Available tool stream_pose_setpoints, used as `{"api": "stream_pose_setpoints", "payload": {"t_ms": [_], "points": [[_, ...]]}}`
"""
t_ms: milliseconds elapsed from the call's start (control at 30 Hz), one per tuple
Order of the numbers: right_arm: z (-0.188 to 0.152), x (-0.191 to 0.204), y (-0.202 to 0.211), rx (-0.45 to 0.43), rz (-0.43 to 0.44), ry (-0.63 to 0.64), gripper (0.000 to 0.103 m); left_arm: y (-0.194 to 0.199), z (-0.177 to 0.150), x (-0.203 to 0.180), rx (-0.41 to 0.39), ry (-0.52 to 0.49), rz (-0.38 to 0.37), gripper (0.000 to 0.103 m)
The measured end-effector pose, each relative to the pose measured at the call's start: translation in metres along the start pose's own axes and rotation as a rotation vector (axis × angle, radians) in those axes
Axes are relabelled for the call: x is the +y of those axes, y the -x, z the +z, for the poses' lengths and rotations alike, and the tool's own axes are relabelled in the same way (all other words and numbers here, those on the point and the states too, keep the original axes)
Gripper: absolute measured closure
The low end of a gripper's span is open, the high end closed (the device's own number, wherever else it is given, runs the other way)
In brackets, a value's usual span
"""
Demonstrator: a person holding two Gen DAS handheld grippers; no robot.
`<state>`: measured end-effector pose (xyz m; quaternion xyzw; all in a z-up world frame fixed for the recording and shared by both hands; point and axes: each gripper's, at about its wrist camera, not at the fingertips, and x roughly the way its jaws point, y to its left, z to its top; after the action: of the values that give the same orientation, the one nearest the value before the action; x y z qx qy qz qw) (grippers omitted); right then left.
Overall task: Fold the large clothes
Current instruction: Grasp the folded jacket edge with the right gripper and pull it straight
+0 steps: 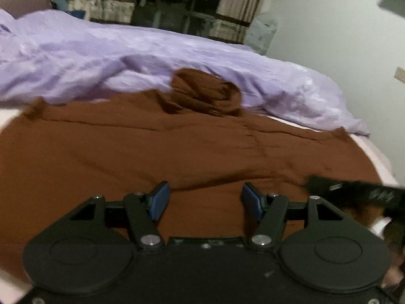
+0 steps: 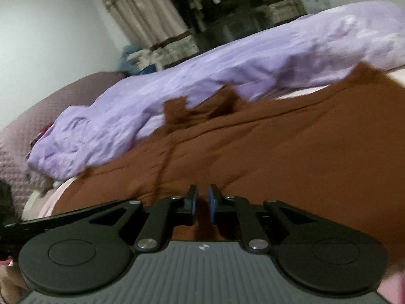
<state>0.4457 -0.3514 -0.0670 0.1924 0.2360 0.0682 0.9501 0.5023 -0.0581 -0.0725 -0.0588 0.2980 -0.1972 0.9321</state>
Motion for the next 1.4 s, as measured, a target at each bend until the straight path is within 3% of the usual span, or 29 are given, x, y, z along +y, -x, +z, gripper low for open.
{"api": "stream_pose_setpoints", "payload": {"t_ms": [167, 333, 533, 633, 767, 900, 1033, 1133, 1267, 1400], "points": [[0.015, -0.043, 0.029, -0.044, -0.147, -0.002, 0.088, 0.019, 0.007, 0.052, -0.004, -0.001, 0.139, 0.039], [0.016, -0.082, 0.049, -0.070, -0.259, -0.021, 0.088, 0.034, 0.005, 0.090, -0.021, 0.029, 0.233, 0.039], [0.006, -0.108, 0.041, -0.050, -0.301, -0.059, 0.101, 0.023, -0.018, 0.096, -0.049, -0.042, 0.276, 0.037], [-0.001, -0.110, 0.040, -0.068, -0.320, -0.045, 0.103, 0.016, -0.021, 0.098, -0.070, -0.023, 0.278, 0.036], [0.009, -0.110, 0.042, -0.050, -0.320, -0.062, 0.103, 0.017, 0.000, 0.097, -0.035, -0.009, 0.260, 0.037], [0.040, -0.096, 0.051, -0.096, -0.330, 0.018, 0.086, 0.034, 0.025, 0.100, -0.054, -0.022, 0.225, 0.037], [0.074, -0.093, 0.033, -0.123, -0.342, 0.066, 0.086, 0.016, 0.053, 0.110, -0.036, 0.010, 0.245, 0.037], [0.087, -0.099, 0.008, -0.095, -0.390, 0.078, 0.086, -0.004, 0.066, 0.121, 0.003, 0.058, 0.236, 0.037], [0.086, -0.123, -0.020, -0.024, -0.416, 0.016, 0.088, -0.030, 0.065, 0.133, 0.062, 0.078, 0.237, 0.037], [0.074, -0.133, -0.028, -0.021, -0.412, 0.018, 0.095, -0.041, 0.056, 0.142, 0.068, 0.110, 0.218, 0.035]]}}
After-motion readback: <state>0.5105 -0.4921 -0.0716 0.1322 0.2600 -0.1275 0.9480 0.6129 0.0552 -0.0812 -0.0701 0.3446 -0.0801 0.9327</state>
